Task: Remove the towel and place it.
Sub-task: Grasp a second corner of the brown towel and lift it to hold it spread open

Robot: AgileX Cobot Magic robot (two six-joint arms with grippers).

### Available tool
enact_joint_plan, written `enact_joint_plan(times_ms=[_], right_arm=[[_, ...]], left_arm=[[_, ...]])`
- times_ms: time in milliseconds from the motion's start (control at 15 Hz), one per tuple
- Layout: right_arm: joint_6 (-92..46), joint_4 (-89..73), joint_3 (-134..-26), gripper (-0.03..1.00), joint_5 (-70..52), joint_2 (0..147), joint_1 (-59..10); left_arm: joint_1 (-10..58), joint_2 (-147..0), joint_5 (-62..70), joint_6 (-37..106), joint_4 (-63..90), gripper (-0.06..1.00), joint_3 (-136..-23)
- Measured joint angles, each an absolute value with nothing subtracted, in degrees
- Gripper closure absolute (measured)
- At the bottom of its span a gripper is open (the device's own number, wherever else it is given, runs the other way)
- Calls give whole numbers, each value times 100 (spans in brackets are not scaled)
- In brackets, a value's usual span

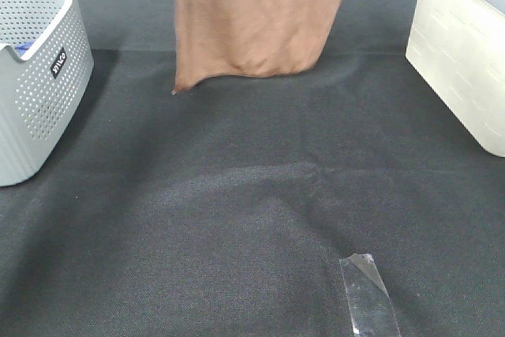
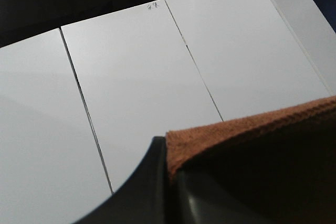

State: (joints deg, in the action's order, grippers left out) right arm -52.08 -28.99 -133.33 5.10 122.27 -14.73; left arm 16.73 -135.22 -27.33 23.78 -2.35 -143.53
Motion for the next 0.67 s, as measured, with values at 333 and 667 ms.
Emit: enact_joint_plan(times_ms=[333,667], right_arm=[[-4876,-2905,-13688,96,367,12525,-1478],[-4681,-2905,-13688,96,281,12594,-1450]], left_arm=[[1415,-14267,-2223,1656,-327,94,-15607],[1381,-14267,-2017,1306,-561,94,-15636]])
